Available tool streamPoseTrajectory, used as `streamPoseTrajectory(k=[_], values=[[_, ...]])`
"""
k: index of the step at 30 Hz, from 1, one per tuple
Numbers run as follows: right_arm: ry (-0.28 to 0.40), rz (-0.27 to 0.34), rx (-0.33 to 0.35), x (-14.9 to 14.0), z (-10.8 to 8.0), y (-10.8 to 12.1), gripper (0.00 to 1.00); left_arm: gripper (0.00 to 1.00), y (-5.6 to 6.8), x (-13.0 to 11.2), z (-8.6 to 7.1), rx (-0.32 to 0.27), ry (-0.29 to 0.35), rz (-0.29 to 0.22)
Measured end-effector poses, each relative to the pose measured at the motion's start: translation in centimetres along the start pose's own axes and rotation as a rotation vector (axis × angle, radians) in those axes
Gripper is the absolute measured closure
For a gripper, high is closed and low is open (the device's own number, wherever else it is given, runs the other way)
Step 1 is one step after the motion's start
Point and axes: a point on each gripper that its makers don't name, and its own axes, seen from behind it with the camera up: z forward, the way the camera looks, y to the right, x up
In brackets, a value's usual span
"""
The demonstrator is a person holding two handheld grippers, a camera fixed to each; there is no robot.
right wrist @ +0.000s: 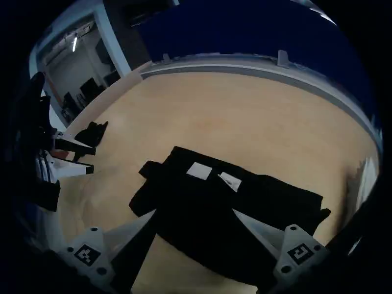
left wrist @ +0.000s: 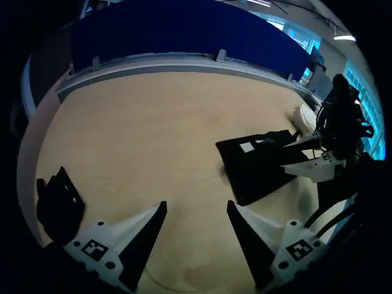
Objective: Fold towel
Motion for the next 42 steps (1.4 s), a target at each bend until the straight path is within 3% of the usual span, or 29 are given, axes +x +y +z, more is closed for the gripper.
streamPoseTrajectory(k=[11,22,31,42], values=[[0.024,-0.004,-0.02,2.4,0.7,1.2,0.0,0.09,0.3,0.0,0.0,-0.004,-0.003,0.008],[0.023,0.018,-0.042,3.0,1.4,2.3,0.0,0.09,0.6,-0.1,-0.1,-0.007,-0.005,0.015],[0.029,0.018,-0.038,2.6,0.4,2.1,0.0,0.09,0.7,0.0,-0.2,-0.006,-0.006,0.019],[0.024,0.008,-0.072,0.1,-2.6,3.5,0.0,0.09,0.4,0.0,-0.4,0.014,0.005,0.009]])
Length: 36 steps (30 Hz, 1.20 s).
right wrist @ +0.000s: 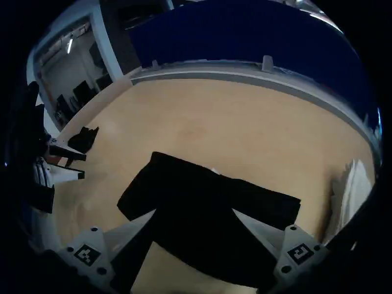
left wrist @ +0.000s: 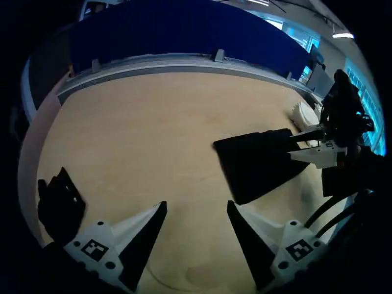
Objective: Fold towel
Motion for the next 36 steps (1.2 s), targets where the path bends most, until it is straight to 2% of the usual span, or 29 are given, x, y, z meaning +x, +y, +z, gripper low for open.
streamPoseTrajectory(k=[8,14,20,26,36], values=[[0.005,0.029,-0.043,-1.7,-2.3,1.9,0.0,0.09,-0.9,0.3,-0.8,0.064,0.041,-0.015],[0.014,0.051,-0.082,-2.6,-3.7,3.3,0.0,0.09,-2.3,0.7,-2.0,0.155,0.092,-0.045],[0.017,0.063,-0.098,-3.4,-4.6,4.1,0.0,0.09,-2.2,0.3,-2.9,0.172,0.116,-0.086],[0.01,0.061,-0.11,-4.2,-5.3,4.7,0.0,0.09,-2.9,-0.3,-3.5,0.195,0.119,-0.107],[-0.033,0.029,-0.138,-7.0,-6.8,6.5,0.0,0.09,-4.2,-2.1,-5.7,0.226,0.116,-0.126]])
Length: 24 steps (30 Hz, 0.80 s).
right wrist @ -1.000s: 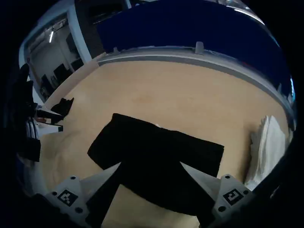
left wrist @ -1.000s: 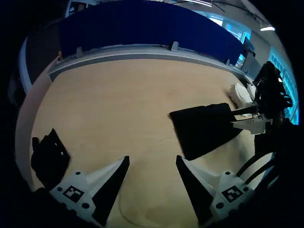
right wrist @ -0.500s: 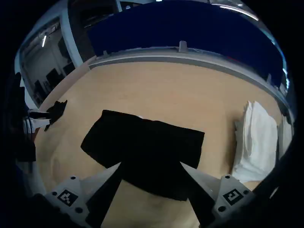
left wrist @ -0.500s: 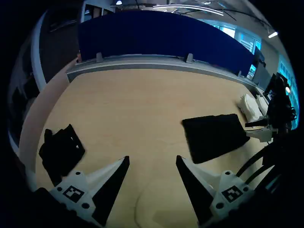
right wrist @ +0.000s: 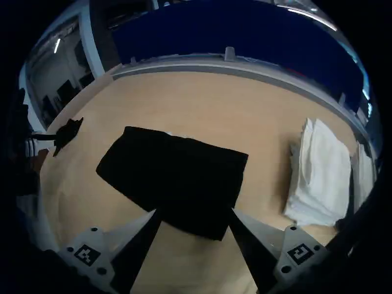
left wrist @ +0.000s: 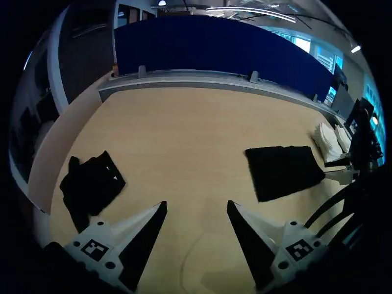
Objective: Fold towel
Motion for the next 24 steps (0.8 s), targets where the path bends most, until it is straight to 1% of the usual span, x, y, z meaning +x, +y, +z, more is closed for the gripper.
streamPoseTrajectory(k=[8,14,18,20,22,24], values=[[-0.038,-0.02,-0.018,-2.3,-0.7,1.6,0.0,0.09,-1.5,-2.5,-1.7,0.024,-0.024,-0.009],[-0.046,-0.014,-0.029,-2.9,-0.4,2.6,0.0,0.09,-2.2,-4.3,-2.9,0.036,-0.048,-0.025],[-0.05,-0.009,-0.027,-3.2,-0.2,2.9,0.01,0.09,-2.5,-4.9,-3.3,0.041,-0.054,-0.036],[-0.054,-0.009,-0.024,-3.3,-0.2,3.0,0.04,0.09,-2.6,-5.0,-3.4,0.042,-0.054,-0.038],[-0.06,-0.013,-0.025,-3.4,-0.2,3.1,0.09,0.09,-2.7,-5.0,-3.4,0.043,-0.054,-0.037],[-0.068,-0.018,-0.025,-3.6,-0.1,3.2,0.17,0.09,-2.7,-5.0,-3.4,0.043,-0.054,-0.035]])
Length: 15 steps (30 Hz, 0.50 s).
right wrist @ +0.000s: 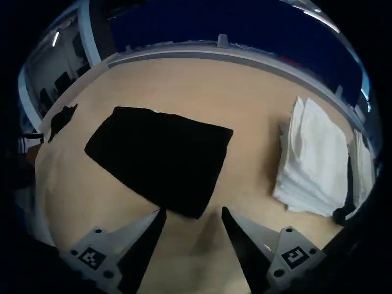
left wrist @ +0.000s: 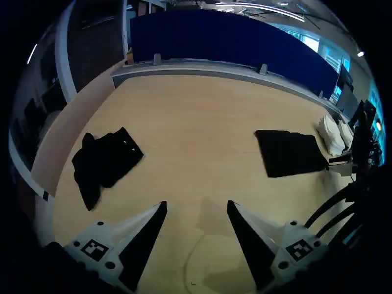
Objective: Fold towel
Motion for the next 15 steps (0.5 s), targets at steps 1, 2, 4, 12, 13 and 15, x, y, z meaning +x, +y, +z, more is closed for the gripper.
streamPoseTrajectory(k=[1,2,4,12,13,15], values=[[-0.005,-0.002,0.0,-0.09,0.05,0.02,0.19,0.09,0.03,0.02,-0.01,-0.001,0.0,0.001],[-0.009,-0.004,0.001,-0.17,0.09,0.05,0.21,0.09,0.05,0.04,-0.01,-0.001,0.0,0.002],[-0.018,-0.007,0.003,-0.4,0.23,0.09,0.29,0.09,0.12,0.04,0.0,-0.004,0.0,0.004],[-0.021,0.007,0.01,-0.36,0.4,0.22,0.63,0.09,0.19,-0.29,-0.02,-0.008,-0.005,0.004],[-0.021,0.008,0.01,-0.38,0.44,0.26,0.66,0.09,0.19,-0.35,-0.05,-0.008,-0.007,0.002],[-0.02,0.009,0.01,-0.39,0.51,0.3,0.69,0.09,0.18,-0.44,-0.1,-0.009,-0.009,-0.001]])
